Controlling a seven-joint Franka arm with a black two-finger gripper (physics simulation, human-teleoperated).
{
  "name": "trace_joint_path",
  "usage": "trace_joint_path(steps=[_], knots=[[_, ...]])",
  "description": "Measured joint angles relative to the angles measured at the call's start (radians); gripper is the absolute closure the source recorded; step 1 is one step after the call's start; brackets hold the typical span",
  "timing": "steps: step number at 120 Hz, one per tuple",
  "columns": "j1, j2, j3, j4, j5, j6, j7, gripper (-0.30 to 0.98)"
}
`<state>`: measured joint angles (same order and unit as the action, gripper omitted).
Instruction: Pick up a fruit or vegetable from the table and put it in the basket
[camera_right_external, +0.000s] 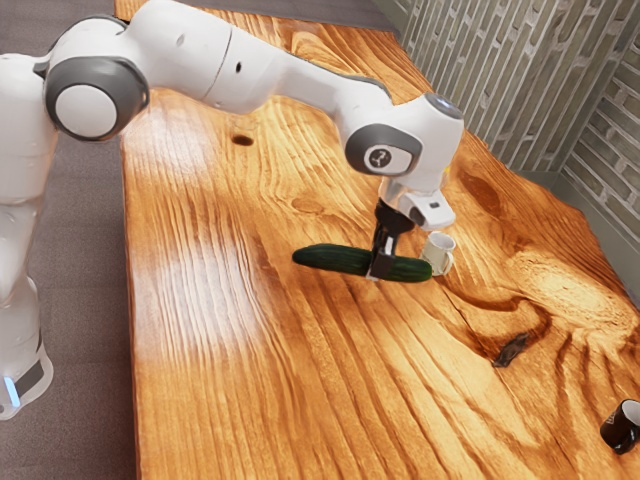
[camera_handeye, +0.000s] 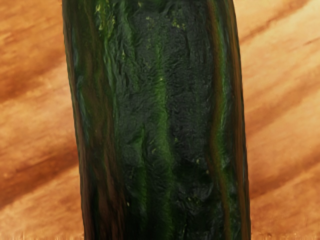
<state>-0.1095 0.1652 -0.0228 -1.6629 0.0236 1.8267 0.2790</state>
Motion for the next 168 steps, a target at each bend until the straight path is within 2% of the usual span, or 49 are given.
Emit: trace_joint_path(steps=[20,42,59,78,108,122,145,168], knots=[[0.001,-0.069,-0.094,0.123,0.008,-0.064,-0.015,0.45],[-0.004,-0.058,-0.279,0.286,-0.016,-0.093,-0.036,0.45],[-0.022,0.043,-0.475,0.415,-0.022,-0.053,-0.06,0.45],[-0.12,0.207,-0.577,0.592,0.031,0.047,-0.084,0.46],[-0.365,0.375,-0.594,0.782,0.07,0.26,-0.113,0.46],[-0.447,0.46,-0.593,0.873,0.074,0.347,-0.125,0.46],[-0.495,0.596,-0.593,0.958,0.075,0.432,-0.14,0.46],[-0.508,0.645,-0.592,0.963,0.074,0.483,-0.151,0.46]])
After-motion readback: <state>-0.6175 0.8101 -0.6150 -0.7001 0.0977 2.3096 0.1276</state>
